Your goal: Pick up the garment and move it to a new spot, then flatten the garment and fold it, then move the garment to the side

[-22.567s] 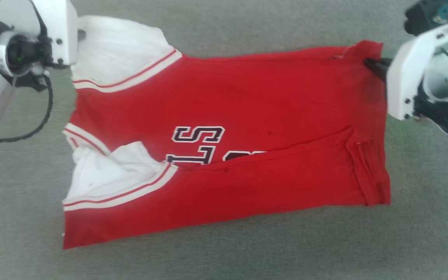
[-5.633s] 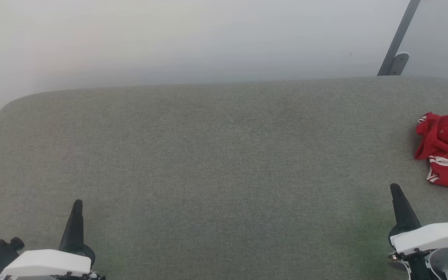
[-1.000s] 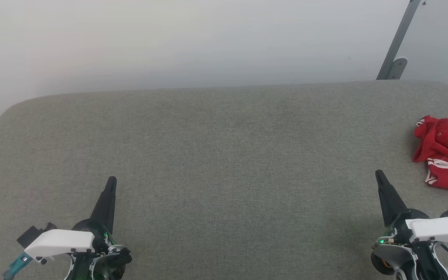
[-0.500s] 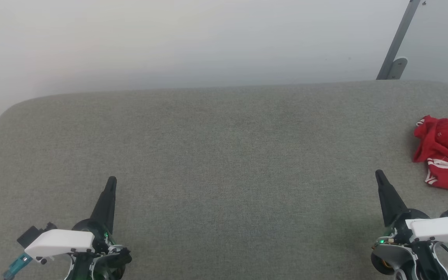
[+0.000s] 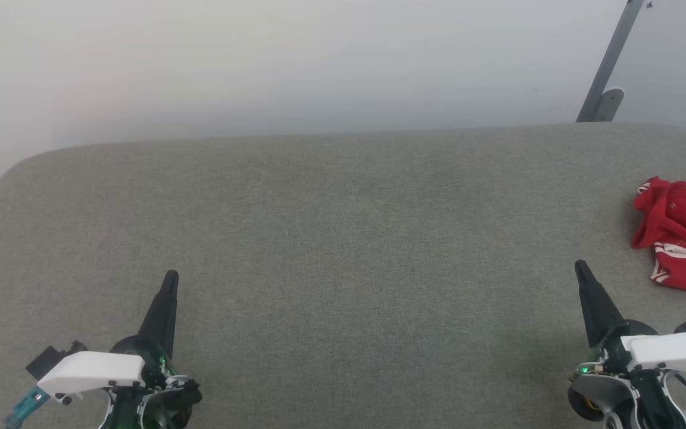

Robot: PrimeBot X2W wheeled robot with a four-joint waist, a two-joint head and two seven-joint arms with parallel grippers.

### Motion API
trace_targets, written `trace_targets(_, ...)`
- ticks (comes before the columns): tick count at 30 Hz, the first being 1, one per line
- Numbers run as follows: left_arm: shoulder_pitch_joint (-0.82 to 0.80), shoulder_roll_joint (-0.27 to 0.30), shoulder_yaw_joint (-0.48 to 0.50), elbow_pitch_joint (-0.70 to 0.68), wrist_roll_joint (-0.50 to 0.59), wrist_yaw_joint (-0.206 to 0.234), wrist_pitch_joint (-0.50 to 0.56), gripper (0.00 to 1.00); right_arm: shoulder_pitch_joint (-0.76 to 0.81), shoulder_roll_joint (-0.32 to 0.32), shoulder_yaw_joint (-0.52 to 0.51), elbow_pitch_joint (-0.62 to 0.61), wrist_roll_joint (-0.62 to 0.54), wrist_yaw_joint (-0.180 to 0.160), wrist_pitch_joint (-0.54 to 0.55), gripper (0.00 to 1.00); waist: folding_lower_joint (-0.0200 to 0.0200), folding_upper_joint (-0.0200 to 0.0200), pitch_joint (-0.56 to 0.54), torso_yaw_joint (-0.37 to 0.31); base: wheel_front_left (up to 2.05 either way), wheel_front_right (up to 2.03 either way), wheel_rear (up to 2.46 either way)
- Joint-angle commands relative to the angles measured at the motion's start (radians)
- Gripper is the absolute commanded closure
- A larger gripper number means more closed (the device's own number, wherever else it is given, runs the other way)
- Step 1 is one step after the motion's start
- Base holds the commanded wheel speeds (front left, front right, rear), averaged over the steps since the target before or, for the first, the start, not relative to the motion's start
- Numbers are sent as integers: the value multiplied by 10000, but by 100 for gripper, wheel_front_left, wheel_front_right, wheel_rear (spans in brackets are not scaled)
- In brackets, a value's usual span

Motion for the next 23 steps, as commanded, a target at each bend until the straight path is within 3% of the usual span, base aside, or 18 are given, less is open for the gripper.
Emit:
trace_targets(1,-110,-17,2,-5,-37,-29,29,100,-44,30,-4,-28,44,0,22,100,0,0,0,0,0,0,0)
trace_targets(23,-110,-17,0,-5,-36,-30,28,100,-44,30,-2,-26,45,0,21,100,0,0,0,0,0,0,0)
